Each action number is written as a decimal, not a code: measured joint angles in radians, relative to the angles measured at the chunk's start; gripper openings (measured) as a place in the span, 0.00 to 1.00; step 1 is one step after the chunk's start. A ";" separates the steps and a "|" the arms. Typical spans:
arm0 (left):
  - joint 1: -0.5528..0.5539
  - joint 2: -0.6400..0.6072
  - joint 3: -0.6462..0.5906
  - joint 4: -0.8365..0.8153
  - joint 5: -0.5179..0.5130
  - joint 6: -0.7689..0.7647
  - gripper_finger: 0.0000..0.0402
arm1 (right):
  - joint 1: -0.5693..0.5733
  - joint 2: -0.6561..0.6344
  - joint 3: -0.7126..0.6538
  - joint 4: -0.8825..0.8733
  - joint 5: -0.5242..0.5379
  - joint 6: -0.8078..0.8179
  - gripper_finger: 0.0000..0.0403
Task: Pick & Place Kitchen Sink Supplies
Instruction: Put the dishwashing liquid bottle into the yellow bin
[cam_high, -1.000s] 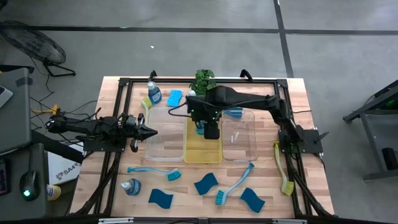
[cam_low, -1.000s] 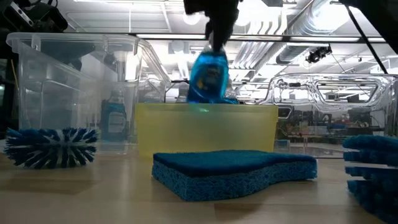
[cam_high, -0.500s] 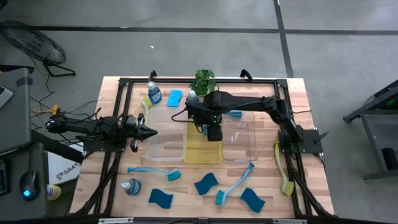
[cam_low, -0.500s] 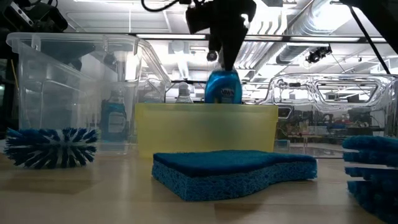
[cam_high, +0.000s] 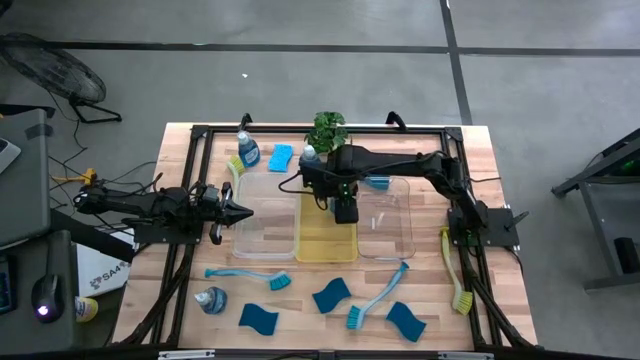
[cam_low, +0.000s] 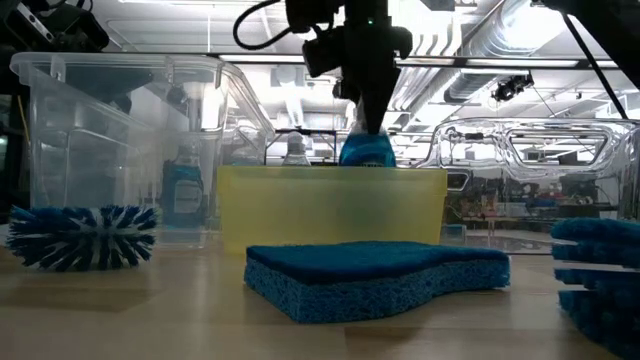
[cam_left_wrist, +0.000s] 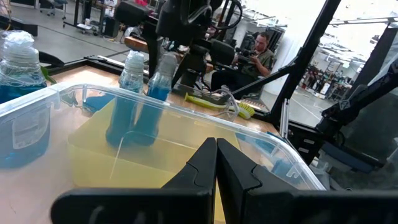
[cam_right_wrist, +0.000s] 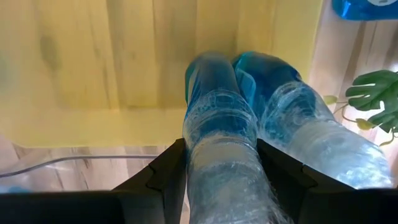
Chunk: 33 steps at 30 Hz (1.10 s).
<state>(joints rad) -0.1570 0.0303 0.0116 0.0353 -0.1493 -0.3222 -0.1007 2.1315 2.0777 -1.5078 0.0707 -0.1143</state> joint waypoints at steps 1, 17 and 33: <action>0.000 0.000 0.000 0.000 0.000 0.000 0.01 | -0.001 0.000 0.000 0.004 0.002 -0.004 0.38; 0.000 0.000 0.000 0.000 0.000 0.000 0.01 | -0.025 0.000 0.000 0.002 0.018 -0.052 0.38; 0.000 0.000 0.000 0.000 0.000 0.000 0.01 | -0.023 -0.002 0.000 0.003 0.019 -0.096 0.51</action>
<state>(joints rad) -0.1573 0.0301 0.0116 0.0353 -0.1493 -0.3222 -0.1242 2.1300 2.0781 -1.5049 0.0895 -0.2108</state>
